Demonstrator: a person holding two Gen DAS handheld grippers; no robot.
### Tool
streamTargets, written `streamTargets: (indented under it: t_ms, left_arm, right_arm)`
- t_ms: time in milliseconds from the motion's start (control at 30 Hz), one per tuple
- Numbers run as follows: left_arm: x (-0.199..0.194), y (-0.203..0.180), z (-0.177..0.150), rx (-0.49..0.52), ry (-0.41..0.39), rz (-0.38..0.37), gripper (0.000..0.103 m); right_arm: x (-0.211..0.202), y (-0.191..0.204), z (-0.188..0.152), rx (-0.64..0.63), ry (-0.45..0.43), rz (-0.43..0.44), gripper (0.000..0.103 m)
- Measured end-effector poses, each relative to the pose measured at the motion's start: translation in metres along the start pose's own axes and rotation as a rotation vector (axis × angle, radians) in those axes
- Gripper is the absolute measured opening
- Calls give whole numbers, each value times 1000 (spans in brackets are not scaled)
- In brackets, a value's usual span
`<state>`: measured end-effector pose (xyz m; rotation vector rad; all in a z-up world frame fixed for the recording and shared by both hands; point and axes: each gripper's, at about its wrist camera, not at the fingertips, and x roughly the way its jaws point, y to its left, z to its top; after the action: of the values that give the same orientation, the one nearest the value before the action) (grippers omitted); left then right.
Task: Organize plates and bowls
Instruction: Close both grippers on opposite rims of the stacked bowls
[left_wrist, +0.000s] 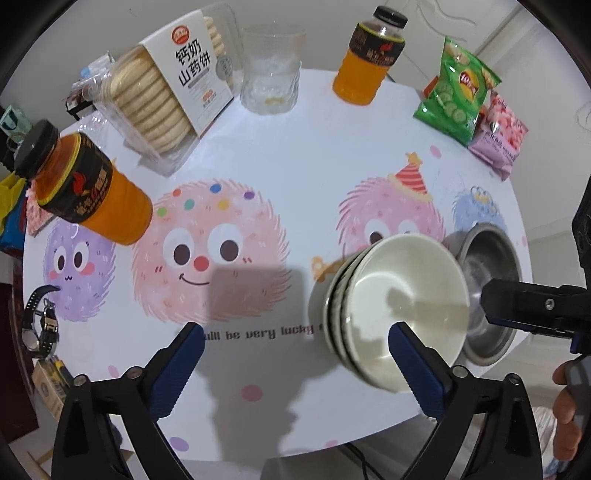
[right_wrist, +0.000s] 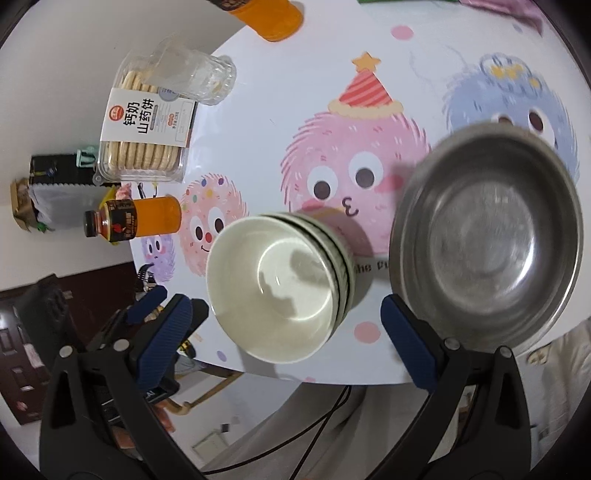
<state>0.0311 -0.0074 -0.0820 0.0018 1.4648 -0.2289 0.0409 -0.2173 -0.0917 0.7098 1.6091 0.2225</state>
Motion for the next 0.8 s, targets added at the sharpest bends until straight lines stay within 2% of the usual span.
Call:
streamTargets:
  t_ms: [267,567,600,733,800]
  left_arm:
    - [23,-1,-6,56,80,-11,103]
    - [53,-4,3,70,91,6,103]
    - [58,-5,4,73,97,21,103]
    - [71,-8,5,50,111,32,102]
    - [73,-9,6,32,106,27,101]
  right_arm:
    - [15,-22,-12,143,20,75,102]
    - [43,-41,-17,228,14,54,102]
    - [46,-41,-16,223,3,39,98]
    - [58,-45,-13,208,1,-21,62]
    - [65,-48,-11,195,17,-20,50]
